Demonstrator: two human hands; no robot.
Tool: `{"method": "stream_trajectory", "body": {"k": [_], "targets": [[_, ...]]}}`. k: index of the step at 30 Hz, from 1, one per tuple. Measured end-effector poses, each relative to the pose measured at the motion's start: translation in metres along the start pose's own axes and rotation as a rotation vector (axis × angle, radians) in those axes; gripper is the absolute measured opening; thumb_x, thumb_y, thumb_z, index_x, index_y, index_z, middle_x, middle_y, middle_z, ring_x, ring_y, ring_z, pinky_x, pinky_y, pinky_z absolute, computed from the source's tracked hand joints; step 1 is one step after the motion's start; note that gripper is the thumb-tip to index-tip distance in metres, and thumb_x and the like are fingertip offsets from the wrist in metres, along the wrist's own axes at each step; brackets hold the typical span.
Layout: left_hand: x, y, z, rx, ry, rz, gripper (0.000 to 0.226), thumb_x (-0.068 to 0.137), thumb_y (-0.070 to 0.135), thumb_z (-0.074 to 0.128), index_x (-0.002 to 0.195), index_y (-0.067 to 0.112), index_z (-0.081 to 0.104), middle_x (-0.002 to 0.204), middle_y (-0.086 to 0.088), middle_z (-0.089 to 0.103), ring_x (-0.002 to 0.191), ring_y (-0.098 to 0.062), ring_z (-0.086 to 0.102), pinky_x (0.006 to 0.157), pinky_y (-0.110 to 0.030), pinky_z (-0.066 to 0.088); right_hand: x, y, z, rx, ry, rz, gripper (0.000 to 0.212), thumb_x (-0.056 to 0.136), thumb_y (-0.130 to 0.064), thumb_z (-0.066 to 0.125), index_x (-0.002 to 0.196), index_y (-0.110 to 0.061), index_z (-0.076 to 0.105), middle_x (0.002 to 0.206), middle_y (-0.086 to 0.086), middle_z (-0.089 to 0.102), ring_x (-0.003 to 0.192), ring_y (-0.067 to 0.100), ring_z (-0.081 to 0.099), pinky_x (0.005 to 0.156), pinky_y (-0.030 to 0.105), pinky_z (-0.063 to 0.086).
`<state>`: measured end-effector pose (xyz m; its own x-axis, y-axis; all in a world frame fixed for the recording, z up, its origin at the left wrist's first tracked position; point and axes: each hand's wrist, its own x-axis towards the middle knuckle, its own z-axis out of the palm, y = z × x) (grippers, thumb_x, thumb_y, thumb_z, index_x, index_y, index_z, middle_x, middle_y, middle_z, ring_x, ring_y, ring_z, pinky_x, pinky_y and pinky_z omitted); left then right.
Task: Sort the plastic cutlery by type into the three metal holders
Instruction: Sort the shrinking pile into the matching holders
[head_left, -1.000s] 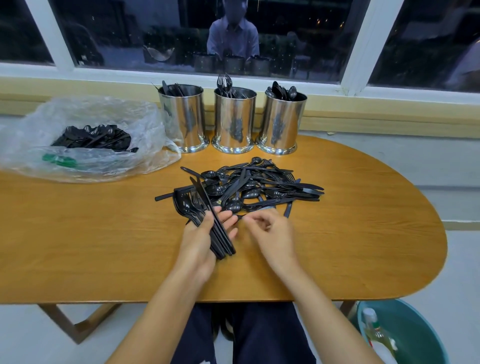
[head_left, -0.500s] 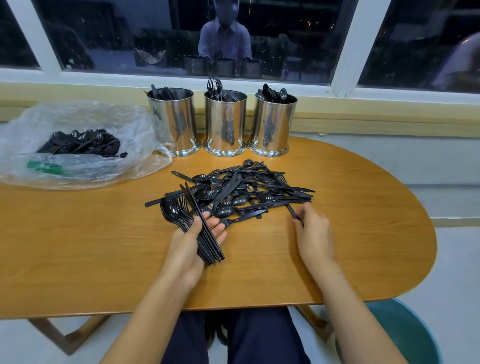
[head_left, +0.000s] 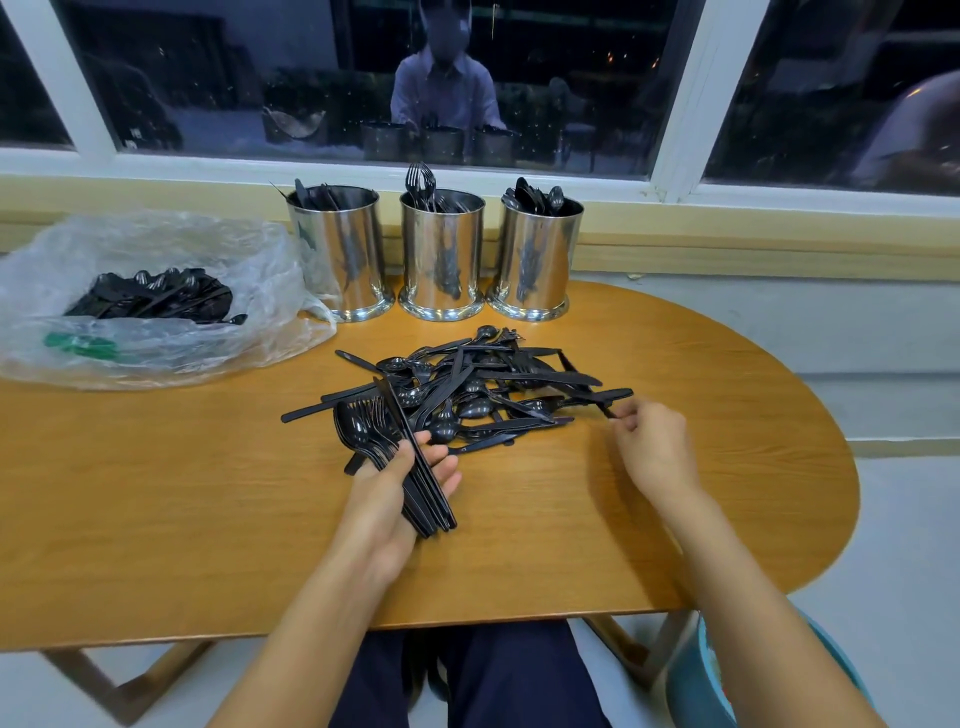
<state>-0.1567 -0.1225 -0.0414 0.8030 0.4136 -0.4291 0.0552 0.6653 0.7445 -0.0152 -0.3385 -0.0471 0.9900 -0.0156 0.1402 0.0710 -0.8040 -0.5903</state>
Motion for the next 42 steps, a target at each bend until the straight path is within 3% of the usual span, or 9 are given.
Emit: {"method": "stream_trajectory", "body": {"k": [3, 7, 10, 12, 19, 26, 31, 39, 42], "targets": [[0.001, 0.002, 0.005, -0.013, -0.007, -0.014, 0.024, 0.104, 0.014, 0.044, 0.104, 0.002, 0.064, 0.096, -0.017, 0.071, 0.087, -0.027, 0.071, 0.074, -0.040, 0.056, 0.005, -0.011, -0.005, 0.074, 0.070, -0.035, 0.013, 0.095, -0.021, 0.060, 0.105, -0.012, 0.064, 0.088, 0.002, 0.063, 0.084, 0.022, 0.058, 0.070, 0.030, 0.044], [0.003, 0.004, 0.014, -0.036, -0.023, -0.043, 0.024, 0.104, 0.013, 0.044, 0.105, 0.001, 0.064, 0.097, -0.018, 0.070, 0.090, -0.028, 0.070, 0.076, -0.041, 0.056, 0.013, -0.028, -0.008, 0.247, 0.128, -0.092, 0.014, 0.094, -0.015, 0.063, 0.105, -0.007, 0.064, 0.083, -0.001, 0.057, 0.075, 0.015, 0.053, 0.055, 0.009, 0.035], [0.006, 0.006, 0.020, -0.049, -0.035, -0.043, 0.024, 0.104, 0.013, 0.043, 0.105, 0.000, 0.063, 0.096, -0.018, 0.071, 0.088, -0.028, 0.070, 0.076, -0.040, 0.056, 0.016, -0.041, -0.010, 0.347, 0.173, -0.166, 0.017, 0.094, -0.008, 0.059, 0.111, -0.011, 0.063, 0.090, 0.000, 0.061, 0.074, 0.019, 0.062, 0.058, 0.015, 0.041], [0.009, 0.007, 0.024, -0.051, -0.041, -0.037, 0.024, 0.104, 0.013, 0.043, 0.105, 0.001, 0.063, 0.096, -0.018, 0.071, 0.087, -0.027, 0.071, 0.075, -0.039, 0.056, 0.012, -0.053, -0.013, 0.443, 0.175, -0.200, 0.017, 0.094, -0.007, 0.060, 0.108, -0.015, 0.063, 0.085, -0.001, 0.062, 0.062, 0.007, 0.060, 0.051, 0.014, 0.045], [0.022, 0.011, 0.036, -0.064, -0.064, -0.009, 0.024, 0.106, 0.014, 0.038, 0.108, 0.003, 0.060, 0.098, -0.017, 0.070, 0.087, -0.026, 0.070, 0.073, -0.036, 0.056, -0.031, -0.083, 0.017, 0.651, -0.155, -0.229, 0.018, 0.085, -0.006, 0.071, 0.077, -0.020, 0.064, 0.068, -0.001, 0.063, 0.048, 0.000, 0.056, 0.046, 0.014, 0.042], [0.037, 0.016, 0.044, -0.016, -0.050, 0.008, 0.029, 0.105, 0.016, 0.041, 0.117, -0.002, 0.060, 0.110, -0.019, 0.069, 0.089, -0.023, 0.070, 0.061, -0.032, 0.059, -0.043, -0.090, 0.050, 0.698, -0.287, -0.160, 0.012, 0.087, -0.006, 0.069, 0.079, -0.014, 0.064, 0.067, 0.001, 0.065, 0.048, 0.002, 0.055, 0.045, 0.018, 0.044], [0.051, 0.021, 0.046, -0.005, -0.044, 0.026, 0.020, 0.104, 0.011, 0.044, 0.113, 0.005, 0.060, 0.093, -0.009, 0.064, 0.083, -0.019, 0.065, 0.067, -0.034, 0.054, -0.039, -0.090, 0.055, 0.657, -0.384, -0.223, 0.004, 0.088, -0.008, 0.069, 0.085, -0.010, 0.067, 0.070, 0.001, 0.061, 0.053, 0.004, 0.057, 0.050, 0.019, 0.047], [0.088, 0.043, 0.038, -0.058, -0.029, 0.065, 0.015, 0.104, 0.011, 0.045, 0.099, 0.008, 0.059, 0.078, -0.003, 0.055, 0.068, -0.016, 0.055, 0.072, -0.034, 0.052, -0.005, -0.050, 0.043, 0.429, -0.129, -0.208, 0.018, 0.090, -0.013, 0.066, 0.081, -0.028, 0.064, 0.077, -0.012, 0.065, 0.069, -0.003, 0.060, 0.059, 0.012, 0.046], [0.097, 0.042, 0.040, -0.059, -0.072, 0.049, 0.015, 0.104, 0.011, 0.044, 0.101, 0.008, 0.059, 0.078, -0.003, 0.054, 0.069, -0.015, 0.054, 0.074, -0.034, 0.052, -0.001, -0.044, 0.050, 0.328, -0.113, -0.218, 0.010, 0.089, -0.017, 0.067, 0.086, -0.026, 0.066, 0.078, -0.014, 0.064, 0.074, -0.003, 0.060, 0.065, 0.009, 0.046]]}}
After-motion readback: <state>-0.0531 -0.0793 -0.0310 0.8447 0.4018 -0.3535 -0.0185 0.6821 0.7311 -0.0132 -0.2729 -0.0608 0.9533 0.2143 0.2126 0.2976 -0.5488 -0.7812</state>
